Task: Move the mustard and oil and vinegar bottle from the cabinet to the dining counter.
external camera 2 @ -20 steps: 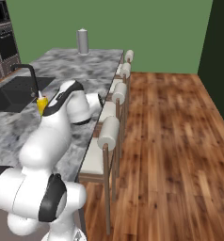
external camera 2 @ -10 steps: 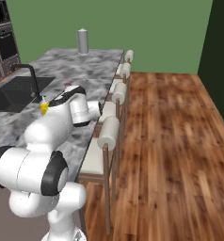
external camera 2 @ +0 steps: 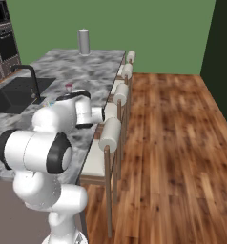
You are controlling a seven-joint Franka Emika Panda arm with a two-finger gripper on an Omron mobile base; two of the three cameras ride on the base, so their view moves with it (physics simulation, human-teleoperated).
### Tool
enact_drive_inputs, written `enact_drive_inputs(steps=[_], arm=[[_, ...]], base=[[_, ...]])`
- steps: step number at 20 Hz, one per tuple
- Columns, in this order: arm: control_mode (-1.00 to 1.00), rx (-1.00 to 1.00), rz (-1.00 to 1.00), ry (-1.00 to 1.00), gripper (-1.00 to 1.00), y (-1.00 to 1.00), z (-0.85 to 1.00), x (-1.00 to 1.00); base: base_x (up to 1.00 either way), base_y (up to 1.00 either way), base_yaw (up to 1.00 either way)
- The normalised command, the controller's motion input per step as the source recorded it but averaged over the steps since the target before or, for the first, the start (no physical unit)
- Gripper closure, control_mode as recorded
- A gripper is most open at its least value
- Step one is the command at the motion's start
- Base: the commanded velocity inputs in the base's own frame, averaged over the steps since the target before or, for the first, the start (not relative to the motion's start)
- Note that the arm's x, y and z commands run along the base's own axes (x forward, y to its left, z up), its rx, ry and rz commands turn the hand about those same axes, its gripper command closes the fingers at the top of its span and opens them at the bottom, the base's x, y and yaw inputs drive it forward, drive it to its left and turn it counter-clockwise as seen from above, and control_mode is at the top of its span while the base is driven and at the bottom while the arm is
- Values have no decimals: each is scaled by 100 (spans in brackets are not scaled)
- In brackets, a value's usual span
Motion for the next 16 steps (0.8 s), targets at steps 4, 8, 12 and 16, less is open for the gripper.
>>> enact_drive_inputs(steps=[4, 8, 12, 16], arm=[[-100, 0, 0, -14, 100, 8, -19, 49], [-100, 0, 0, -4, 100, 7, -20, 40], [-100, 4, 0, 0, 100, 2, -22, 41], [-100, 6, 0, 0, 100, 1, -24, 35]], base=[[0, 0, 0], [0, 0, 0], [0, 0, 0], [0, 0, 0]])
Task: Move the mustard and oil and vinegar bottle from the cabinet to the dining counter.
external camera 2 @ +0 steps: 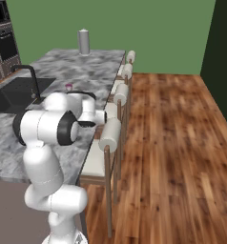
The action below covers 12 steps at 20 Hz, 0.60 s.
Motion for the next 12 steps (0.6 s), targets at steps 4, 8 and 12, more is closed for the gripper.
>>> enact_drive_inputs(steps=[4, 8, 12], arm=[[-100, 6, 0, 1, 100, 0, -28, 25], [-100, 3, 0, 0, 100, 0, -28, 19], [-100, 0, 0, 0, 100, 0, -21, 27]], base=[[0, 0, 0], [0, 0, 0], [0, 0, 0]])
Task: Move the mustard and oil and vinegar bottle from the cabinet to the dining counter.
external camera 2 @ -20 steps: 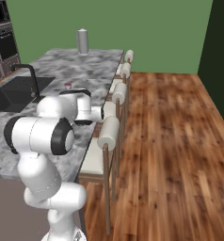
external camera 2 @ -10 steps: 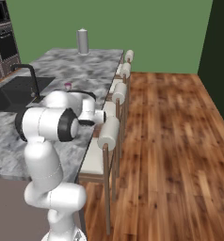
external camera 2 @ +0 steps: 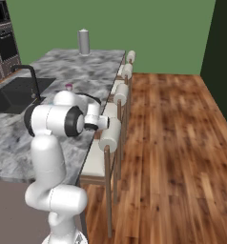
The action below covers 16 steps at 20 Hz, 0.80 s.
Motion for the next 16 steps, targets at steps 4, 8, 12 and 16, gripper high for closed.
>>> enact_drive_inputs(steps=[4, 8, 12, 16], arm=[[-100, 0, 0, 0, 100, 3, -18, 28], [-100, 0, 0, 0, 100, 0, -15, 28], [-100, 0, 0, 0, 100, 0, -20, 27], [-100, 0, 0, 0, 100, 0, -23, 27]], base=[[0, 0, 0], [0, 0, 0], [0, 0, 0], [0, 0, 0]])
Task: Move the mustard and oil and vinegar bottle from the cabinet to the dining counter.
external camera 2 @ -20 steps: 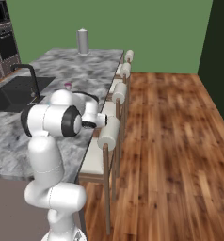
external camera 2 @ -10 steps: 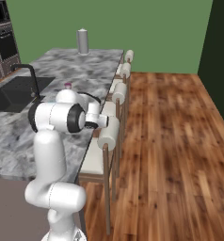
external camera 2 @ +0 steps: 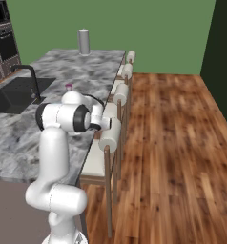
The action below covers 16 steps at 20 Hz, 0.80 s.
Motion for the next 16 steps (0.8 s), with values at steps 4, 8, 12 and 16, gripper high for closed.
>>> enact_drive_inputs(steps=[4, 8, 12, 16], arm=[[-100, 0, 0, 0, 100, 2, -22, 28], [-100, 0, 0, 0, 100, 3, -18, 32], [-100, 0, 0, 0, 100, 2, -17, 26], [-100, 0, 0, 0, 100, 1, -25, 17]], base=[[0, 0, 0], [0, 0, 0], [0, 0, 0], [0, 0, 0]])
